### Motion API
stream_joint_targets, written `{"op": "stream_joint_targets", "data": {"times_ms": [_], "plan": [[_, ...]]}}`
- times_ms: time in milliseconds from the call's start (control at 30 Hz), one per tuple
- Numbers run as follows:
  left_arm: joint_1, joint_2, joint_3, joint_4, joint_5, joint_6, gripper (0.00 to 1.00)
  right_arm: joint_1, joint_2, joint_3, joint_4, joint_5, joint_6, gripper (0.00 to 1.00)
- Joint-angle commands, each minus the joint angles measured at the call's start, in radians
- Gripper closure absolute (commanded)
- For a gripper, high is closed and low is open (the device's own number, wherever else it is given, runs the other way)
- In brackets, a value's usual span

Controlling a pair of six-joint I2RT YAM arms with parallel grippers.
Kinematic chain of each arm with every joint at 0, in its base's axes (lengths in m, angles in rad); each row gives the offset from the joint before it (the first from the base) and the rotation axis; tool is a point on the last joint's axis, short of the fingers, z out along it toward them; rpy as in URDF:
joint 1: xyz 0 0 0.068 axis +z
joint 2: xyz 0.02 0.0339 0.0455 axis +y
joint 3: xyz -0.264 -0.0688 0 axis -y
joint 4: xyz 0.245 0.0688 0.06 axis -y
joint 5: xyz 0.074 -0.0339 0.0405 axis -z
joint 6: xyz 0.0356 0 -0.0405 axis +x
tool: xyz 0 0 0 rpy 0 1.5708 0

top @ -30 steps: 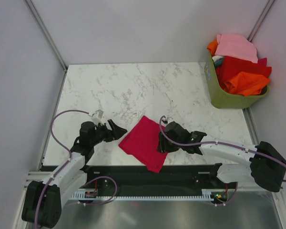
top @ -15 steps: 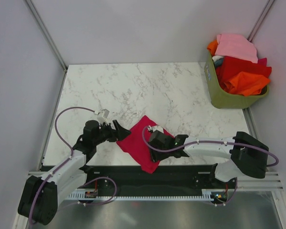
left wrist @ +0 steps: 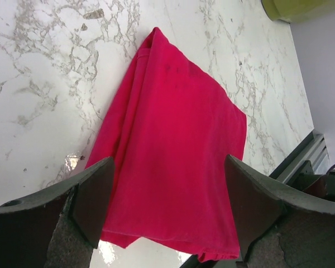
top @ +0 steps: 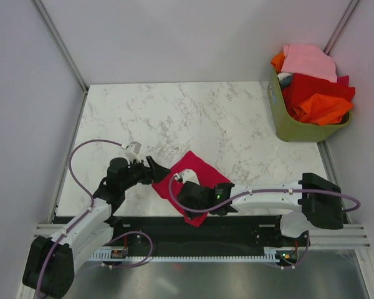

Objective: Fold and stack the t-shirts
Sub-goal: Flatten the tshirt out

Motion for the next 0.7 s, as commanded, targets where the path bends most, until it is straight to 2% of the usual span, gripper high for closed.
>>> {"op": "stream_joint_targets", "data": {"times_ms": [0,133,167,333,367,400,500,667], "plan": [[-0.003,-0.031,0.03,-0.008,-0.055,0.044,0.13,0.031,0.067,0.056,-0.023,0.041,-0.03,0.41],[-0.003,-0.045,0.029,-0.026,-0.09,0.039,0.14,0.037,0.136,0.076,-0.023,0.081,-0.027,0.46],[-0.003,-0.047,0.03,-0.029,-0.096,0.039,0.14,0.037,0.143,0.079,-0.023,0.099,-0.024,0.57],[-0.003,-0.051,0.029,-0.031,-0.099,0.038,0.14,0.037,0.15,0.091,-0.024,0.135,-0.019,0.81],[-0.003,-0.05,0.029,-0.031,-0.098,0.038,0.14,0.039,0.143,0.091,-0.024,0.154,-0.009,0.97],[-0.003,-0.047,0.03,-0.031,-0.098,0.036,0.14,0.039,0.136,0.091,-0.024,0.168,0.001,1.0],[-0.003,-0.044,0.032,-0.033,-0.096,0.038,0.14,0.036,0.072,0.09,-0.024,0.219,0.025,1.0],[-0.003,-0.038,0.033,-0.033,-0.095,0.036,0.14,-0.007,-0.126,0.107,-0.024,0.305,0.054,1.0]]}}
